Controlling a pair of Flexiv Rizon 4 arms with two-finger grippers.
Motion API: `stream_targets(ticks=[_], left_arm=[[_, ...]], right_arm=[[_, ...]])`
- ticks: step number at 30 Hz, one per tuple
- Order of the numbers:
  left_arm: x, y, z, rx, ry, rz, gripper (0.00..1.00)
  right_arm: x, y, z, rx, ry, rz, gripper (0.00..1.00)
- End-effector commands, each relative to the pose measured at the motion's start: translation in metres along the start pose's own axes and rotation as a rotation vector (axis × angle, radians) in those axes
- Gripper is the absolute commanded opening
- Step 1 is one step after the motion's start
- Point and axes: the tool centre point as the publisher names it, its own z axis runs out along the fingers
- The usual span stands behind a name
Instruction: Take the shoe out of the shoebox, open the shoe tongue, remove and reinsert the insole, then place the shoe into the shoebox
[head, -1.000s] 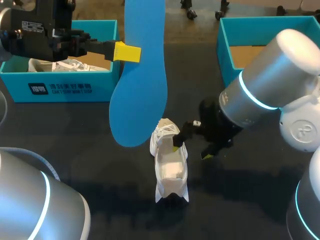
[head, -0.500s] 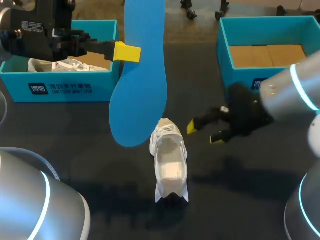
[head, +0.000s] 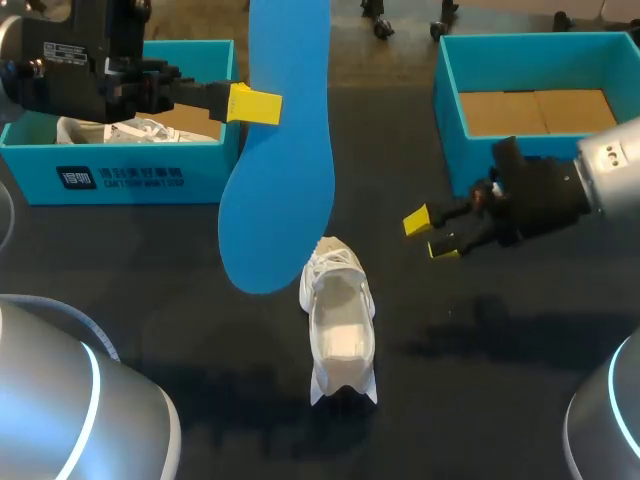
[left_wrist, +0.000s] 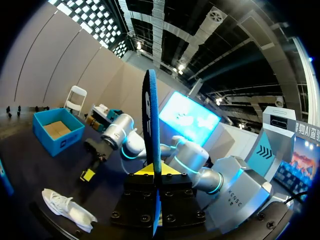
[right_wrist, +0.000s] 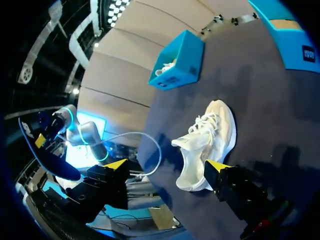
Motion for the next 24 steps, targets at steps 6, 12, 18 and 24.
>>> stream_targets(ticks=[6,12,18,24], left_arm=[[-0.001,0.000,0.001,-0.001,0.000,-0.001,0.00],[-0.012,0.009,0.002,0.034,-0.035,0.330,0.00],[-0.041,0.009,-0.004,0.019,-0.019,0.605,0.00],[-0.068,-0.003,-0.014,-0.068,0.038,1.008,0.00]], right_arm=[[-0.005,0.000,0.000,0.000,0.040,0.000,1.00],[-0.003,0.000,0.001,-0.009,0.079,0.035,1.00],[0.014,0.005,-0.001,0.001,0.170,0.090,1.00],[0.034,0.019,0.004,0.042,0.195,0.166,1.00]])
